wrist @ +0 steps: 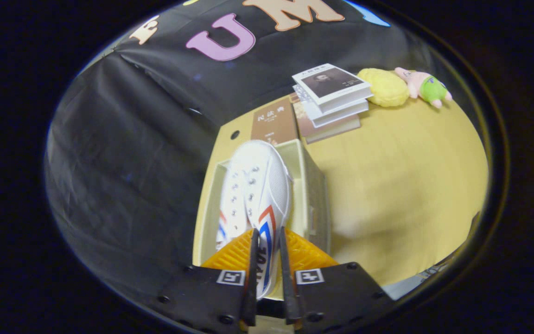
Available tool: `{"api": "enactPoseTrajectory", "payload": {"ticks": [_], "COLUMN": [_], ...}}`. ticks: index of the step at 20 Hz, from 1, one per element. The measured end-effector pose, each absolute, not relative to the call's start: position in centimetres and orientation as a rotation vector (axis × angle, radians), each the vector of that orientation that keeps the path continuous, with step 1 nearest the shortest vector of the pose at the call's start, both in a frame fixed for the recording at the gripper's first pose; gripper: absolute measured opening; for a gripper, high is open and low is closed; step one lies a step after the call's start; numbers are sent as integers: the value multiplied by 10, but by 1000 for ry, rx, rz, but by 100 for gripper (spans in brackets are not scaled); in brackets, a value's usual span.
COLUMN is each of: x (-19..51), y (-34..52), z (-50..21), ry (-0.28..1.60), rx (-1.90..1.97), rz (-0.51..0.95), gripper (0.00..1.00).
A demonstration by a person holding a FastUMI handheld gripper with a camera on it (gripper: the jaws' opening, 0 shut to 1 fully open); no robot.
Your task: Open the storage box then place both shoes into the box .Put the left shoe in first, then the right shoe, with the right side of both shoes facing outward in a uniform manner.
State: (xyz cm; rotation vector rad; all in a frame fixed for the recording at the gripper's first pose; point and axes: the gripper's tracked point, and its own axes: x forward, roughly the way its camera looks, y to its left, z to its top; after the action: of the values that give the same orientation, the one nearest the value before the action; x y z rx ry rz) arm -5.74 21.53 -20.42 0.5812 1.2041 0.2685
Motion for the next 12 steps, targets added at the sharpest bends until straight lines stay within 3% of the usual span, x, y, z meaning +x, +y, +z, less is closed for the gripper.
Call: {"api": "enactPoseTrajectory", "payload": {"ticks": [7,12], "x": [-38,-28], "y": [185,140], "z": [-175,-139], "ry": [1034,847], "rx": [502,399], "rz": [263,256], "gripper": [99,100]}}
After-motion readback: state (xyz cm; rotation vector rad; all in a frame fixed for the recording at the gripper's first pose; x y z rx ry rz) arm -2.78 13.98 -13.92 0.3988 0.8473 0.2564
